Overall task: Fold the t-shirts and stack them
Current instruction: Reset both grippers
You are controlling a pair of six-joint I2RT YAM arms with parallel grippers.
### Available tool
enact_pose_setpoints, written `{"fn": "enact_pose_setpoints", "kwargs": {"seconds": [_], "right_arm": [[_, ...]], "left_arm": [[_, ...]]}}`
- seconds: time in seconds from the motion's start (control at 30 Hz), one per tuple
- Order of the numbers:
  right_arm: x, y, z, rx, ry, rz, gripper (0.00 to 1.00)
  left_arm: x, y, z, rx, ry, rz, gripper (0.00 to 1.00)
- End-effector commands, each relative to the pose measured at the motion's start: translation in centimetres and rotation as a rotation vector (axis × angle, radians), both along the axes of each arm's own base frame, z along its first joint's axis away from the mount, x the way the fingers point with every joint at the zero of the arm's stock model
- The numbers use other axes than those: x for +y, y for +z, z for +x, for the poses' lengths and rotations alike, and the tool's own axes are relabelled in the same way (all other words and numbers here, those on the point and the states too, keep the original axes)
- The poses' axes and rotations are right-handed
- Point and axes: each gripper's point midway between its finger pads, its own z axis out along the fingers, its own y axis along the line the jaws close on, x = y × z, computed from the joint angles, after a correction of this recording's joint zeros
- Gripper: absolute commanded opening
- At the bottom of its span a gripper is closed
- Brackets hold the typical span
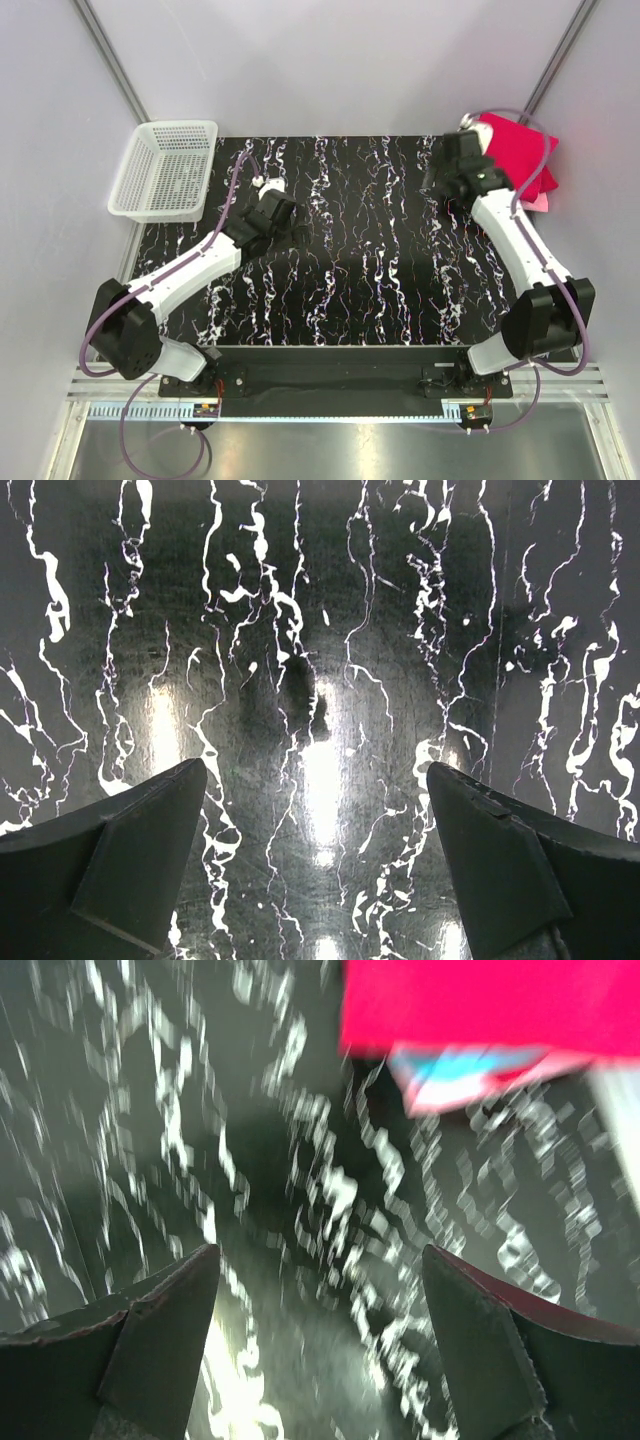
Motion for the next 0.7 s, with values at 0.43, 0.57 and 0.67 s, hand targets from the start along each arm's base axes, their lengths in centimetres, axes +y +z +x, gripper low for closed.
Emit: {"fn": "enact_pose_setpoints", "kwargs": {"seconds": [0.43,0.57,0.67], "right_arm": [[11.5,-8.5,-6.5,0.133,0.226,0.119,0.87],[13.9,-10.2,-7.5,0.173,0.262,0.129,0.87],[15.1,-11.0,-8.1,0.19,0.278,0.14,0.87]], "left_arm": [[-0.2,0.4,1.8,-0.081,0.018,0.036,0.99],[-0.3,0.2,1.7,-0.076,0.012,0.037,0.99],[-0.3,0.0,1.6,-0.073,0.009,0.043,0.99]]}}
